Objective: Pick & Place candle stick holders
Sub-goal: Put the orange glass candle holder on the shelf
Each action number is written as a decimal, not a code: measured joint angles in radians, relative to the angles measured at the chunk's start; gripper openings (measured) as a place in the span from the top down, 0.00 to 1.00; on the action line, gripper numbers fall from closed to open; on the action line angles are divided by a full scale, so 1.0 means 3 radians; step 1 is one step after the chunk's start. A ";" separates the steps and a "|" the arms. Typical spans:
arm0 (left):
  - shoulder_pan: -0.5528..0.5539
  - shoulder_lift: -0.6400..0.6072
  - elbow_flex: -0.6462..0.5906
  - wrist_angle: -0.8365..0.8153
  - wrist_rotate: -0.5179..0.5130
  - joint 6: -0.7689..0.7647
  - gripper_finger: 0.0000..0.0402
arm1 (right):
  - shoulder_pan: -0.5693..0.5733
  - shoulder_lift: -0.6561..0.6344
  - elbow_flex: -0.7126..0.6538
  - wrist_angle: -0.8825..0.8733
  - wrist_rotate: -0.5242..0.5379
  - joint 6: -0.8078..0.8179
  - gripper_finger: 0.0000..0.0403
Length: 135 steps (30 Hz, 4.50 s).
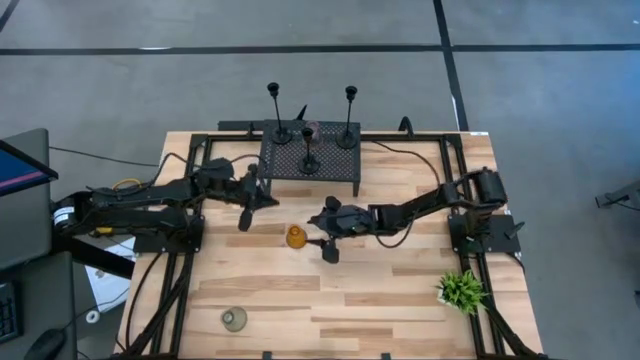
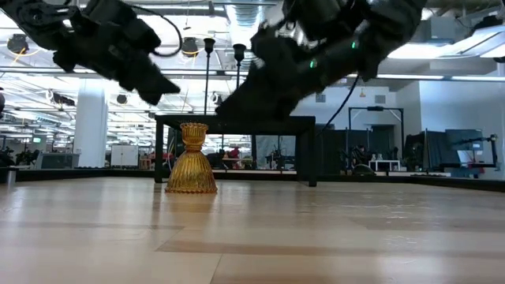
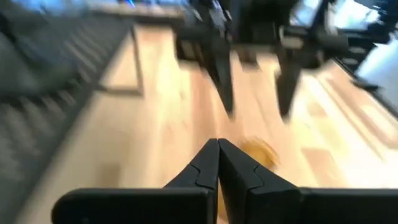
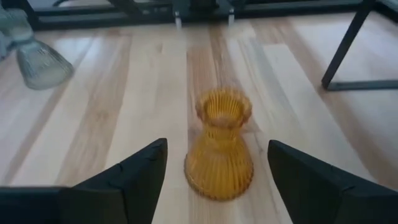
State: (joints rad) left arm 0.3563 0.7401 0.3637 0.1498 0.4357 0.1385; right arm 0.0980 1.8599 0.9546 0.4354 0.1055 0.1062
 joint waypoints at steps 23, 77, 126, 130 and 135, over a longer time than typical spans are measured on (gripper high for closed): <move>-0.0784 0.2008 -0.0152 0.1700 -0.0241 -0.0216 0.99 | 0.0130 -0.0482 -0.0001 -0.0469 0.0001 -0.0064 0.96; -0.0847 0.1982 0.0811 0.0621 -0.0243 0.0089 0.98 | 0.0363 -0.0566 -0.0128 -0.2019 0.0876 0.1134 0.55; -0.0847 0.1980 0.0811 0.0517 -0.0255 0.0155 0.98 | 0.0261 -0.0565 -0.0146 -0.2066 0.0884 0.1833 0.34; -0.0847 0.1980 0.0811 0.0517 -0.0254 0.0149 0.98 | 0.0233 -0.0565 -0.0146 -0.2283 0.0956 0.1906 0.34; -0.0847 0.1980 0.0811 0.0517 -0.0254 0.0148 0.98 | 0.0208 -0.0565 -0.0146 -0.2261 0.0706 0.1842 0.34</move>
State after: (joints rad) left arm 0.1020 1.3342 0.6071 0.3050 0.3595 0.1829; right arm 0.1604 1.6905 0.9108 -0.2430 0.3172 0.6590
